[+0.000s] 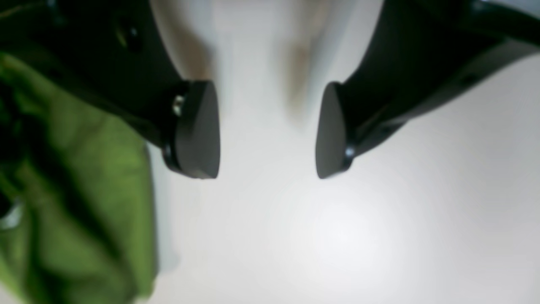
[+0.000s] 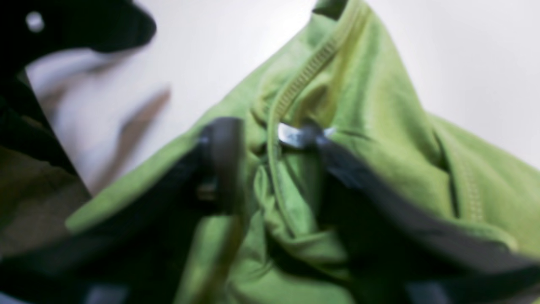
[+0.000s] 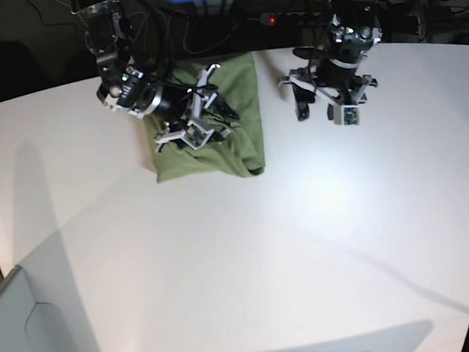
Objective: Fold the T-shirt properly
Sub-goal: 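Hold the folded bundle with the right gripper and press it down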
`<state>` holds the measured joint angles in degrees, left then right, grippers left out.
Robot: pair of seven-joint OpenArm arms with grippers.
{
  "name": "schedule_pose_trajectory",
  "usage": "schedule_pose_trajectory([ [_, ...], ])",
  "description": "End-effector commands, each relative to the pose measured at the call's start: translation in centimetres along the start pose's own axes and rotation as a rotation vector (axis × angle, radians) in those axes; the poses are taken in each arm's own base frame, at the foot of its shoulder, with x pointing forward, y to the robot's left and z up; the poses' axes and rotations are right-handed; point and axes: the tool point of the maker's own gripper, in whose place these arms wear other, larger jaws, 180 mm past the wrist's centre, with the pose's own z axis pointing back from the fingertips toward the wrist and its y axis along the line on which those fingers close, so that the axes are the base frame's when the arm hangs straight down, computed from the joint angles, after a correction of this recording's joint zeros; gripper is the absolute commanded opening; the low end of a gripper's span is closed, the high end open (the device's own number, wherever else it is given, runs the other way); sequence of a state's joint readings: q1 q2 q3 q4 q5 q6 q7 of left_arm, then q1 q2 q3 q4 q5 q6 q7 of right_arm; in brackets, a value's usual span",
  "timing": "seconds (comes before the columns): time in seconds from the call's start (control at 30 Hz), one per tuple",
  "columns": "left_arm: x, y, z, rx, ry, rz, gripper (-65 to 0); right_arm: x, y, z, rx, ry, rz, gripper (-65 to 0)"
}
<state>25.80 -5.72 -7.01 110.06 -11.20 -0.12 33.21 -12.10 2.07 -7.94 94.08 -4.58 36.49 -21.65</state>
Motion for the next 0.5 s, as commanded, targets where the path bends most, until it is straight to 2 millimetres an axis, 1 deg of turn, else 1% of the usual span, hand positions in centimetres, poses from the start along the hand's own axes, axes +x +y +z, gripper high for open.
schedule_pose_trajectory([
  [0.0,1.0,0.9,0.7,0.028,-0.038,-0.007,-30.2,2.4,-0.1,0.5,0.0,-0.08,0.027,-31.0],
  [0.07,1.3,2.3,1.5,0.068,-0.051,-0.004,-30.2,3.8,-0.1,1.7,-0.024,-0.119,0.052,-24.4],
  [0.1,1.4,2.8,1.8,0.084,-0.056,-0.001,-30.2,4.5,-0.4,2.4,-0.047,-0.138,0.064,-22.4],
  [0.17,1.7,4.0,2.2,0.116,-0.065,0.002,-30.1,6.0,-1.5,4.2,-0.108,-0.177,0.086,-21.2],
  [0.2,1.5,4.7,2.4,0.135,-0.06,0.004,-30.1,6.5,-2.1,5.0,-0.14,-0.187,0.098,-21.2],
  [0.27,1.5,5.8,2.7,0.165,-0.063,0.009,-30.1,7.0,-3.1,6.1,-0.186,-0.197,0.111,-21.2],
  [0.37,1.6,6.9,3.1,0.195,-0.067,0.013,-30.1,6.5,-4.3,6.7,-0.22,-0.182,0.101,-21.2],
  [0.47,1.7,7.5,3.3,0.212,-0.071,0.015,-30.1,4.9,-4.4,6.3,-0.212,-0.148,0.07,-21.2],
])
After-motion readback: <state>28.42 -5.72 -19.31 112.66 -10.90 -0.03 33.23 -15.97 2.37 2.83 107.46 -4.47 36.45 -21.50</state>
